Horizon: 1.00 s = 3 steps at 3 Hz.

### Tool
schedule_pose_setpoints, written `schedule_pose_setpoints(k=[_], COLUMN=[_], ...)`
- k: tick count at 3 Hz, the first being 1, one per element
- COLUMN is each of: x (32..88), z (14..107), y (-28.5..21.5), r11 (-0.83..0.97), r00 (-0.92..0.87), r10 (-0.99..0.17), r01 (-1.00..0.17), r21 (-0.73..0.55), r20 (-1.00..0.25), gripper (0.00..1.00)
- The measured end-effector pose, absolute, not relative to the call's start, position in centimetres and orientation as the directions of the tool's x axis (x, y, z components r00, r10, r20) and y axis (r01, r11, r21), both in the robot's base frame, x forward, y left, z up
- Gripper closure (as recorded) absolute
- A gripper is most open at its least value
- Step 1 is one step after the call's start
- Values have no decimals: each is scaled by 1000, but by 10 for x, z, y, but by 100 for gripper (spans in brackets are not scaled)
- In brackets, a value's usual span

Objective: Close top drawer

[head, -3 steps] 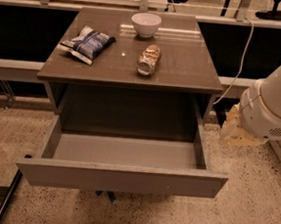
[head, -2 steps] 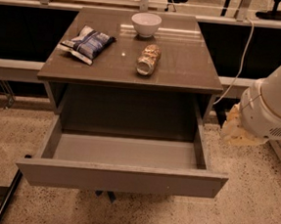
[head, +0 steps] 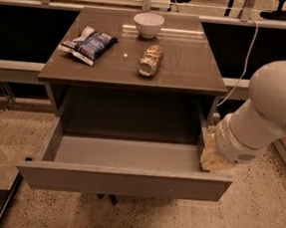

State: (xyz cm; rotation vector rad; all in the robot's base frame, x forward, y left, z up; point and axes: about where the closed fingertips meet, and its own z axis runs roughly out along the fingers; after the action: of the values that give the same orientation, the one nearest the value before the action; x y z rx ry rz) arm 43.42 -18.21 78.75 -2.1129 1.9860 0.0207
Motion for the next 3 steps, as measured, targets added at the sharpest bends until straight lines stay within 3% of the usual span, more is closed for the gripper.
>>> schedule_pose_setpoints(k=[3], x=[426], z=[697], y=[-177], r11=[-52], r00=[49], r10=[-976], r01=[-999], r21=[9], r20=[-213], gripper=[100])
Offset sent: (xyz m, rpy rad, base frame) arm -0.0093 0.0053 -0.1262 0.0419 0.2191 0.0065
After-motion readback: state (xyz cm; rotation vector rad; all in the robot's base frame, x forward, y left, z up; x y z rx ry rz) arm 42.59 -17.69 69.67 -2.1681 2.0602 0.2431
